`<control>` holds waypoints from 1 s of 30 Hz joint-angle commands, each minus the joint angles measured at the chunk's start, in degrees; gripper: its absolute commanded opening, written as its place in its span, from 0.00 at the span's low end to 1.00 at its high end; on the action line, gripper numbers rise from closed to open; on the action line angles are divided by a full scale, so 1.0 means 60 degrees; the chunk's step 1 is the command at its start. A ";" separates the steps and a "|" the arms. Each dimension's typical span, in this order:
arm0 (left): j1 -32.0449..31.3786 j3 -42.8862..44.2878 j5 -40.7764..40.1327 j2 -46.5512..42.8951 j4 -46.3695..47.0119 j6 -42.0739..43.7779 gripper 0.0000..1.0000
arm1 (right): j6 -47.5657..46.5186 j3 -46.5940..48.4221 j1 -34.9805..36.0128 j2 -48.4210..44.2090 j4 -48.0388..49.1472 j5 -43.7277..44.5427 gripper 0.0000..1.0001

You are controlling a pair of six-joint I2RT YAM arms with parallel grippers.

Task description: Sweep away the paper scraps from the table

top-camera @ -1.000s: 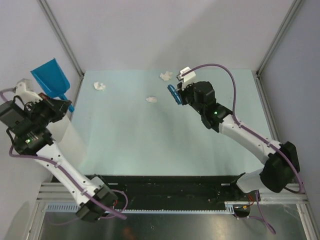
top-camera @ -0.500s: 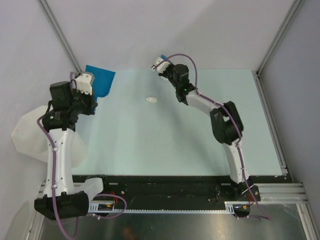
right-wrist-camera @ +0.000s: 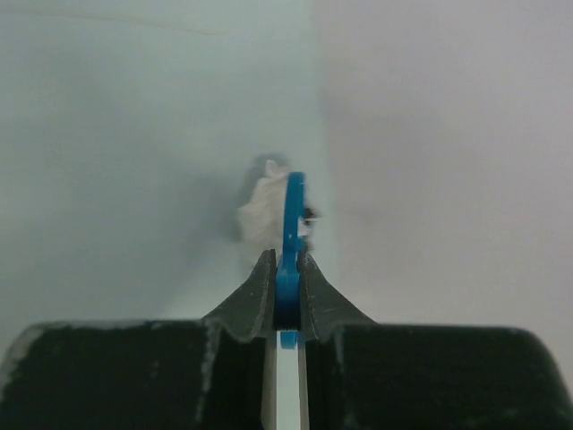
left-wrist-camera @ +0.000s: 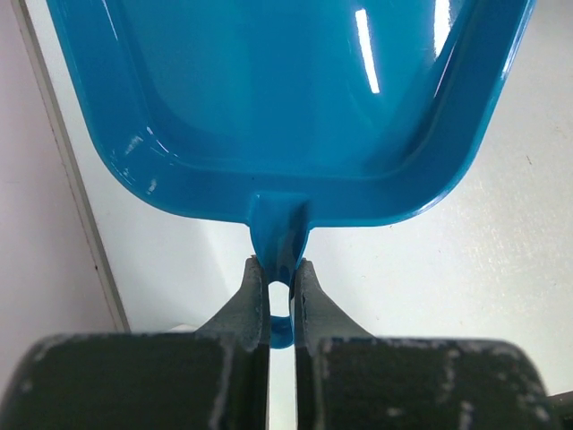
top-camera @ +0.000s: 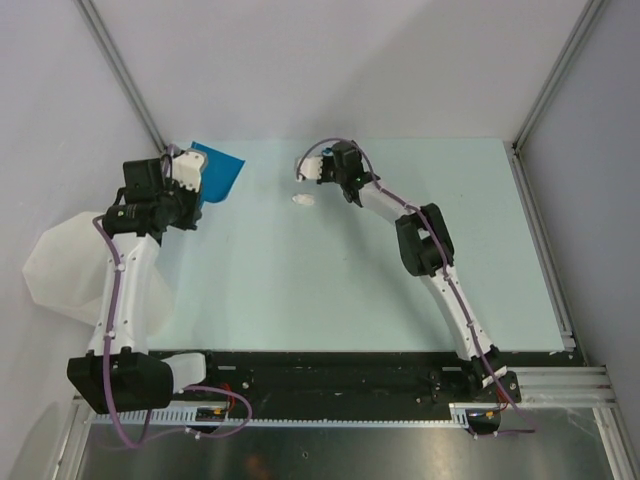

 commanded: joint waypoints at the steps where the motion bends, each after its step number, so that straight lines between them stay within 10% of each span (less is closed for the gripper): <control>1: -0.0085 -0.0049 0.0342 -0.0066 0.0212 0.0252 0.00 | -0.0810 -0.2201 0.0445 -0.1968 -0.1105 -0.1311 0.00; 13: -0.0686 -0.1075 -0.0243 -0.0065 0.0197 0.0603 0.00 | 0.0522 -0.7915 0.1865 -0.6382 -0.2141 -0.2368 0.00; 20: -0.0686 -0.1529 -0.0389 -0.0432 0.0183 0.0925 0.00 | 0.1401 -0.8051 0.1896 -0.8140 -0.1809 -0.2689 0.00; 30: -0.0700 -0.2832 -0.1106 -0.0432 0.0197 0.1482 0.00 | 0.1360 -0.6225 0.1983 -0.4926 0.2733 -0.1387 0.00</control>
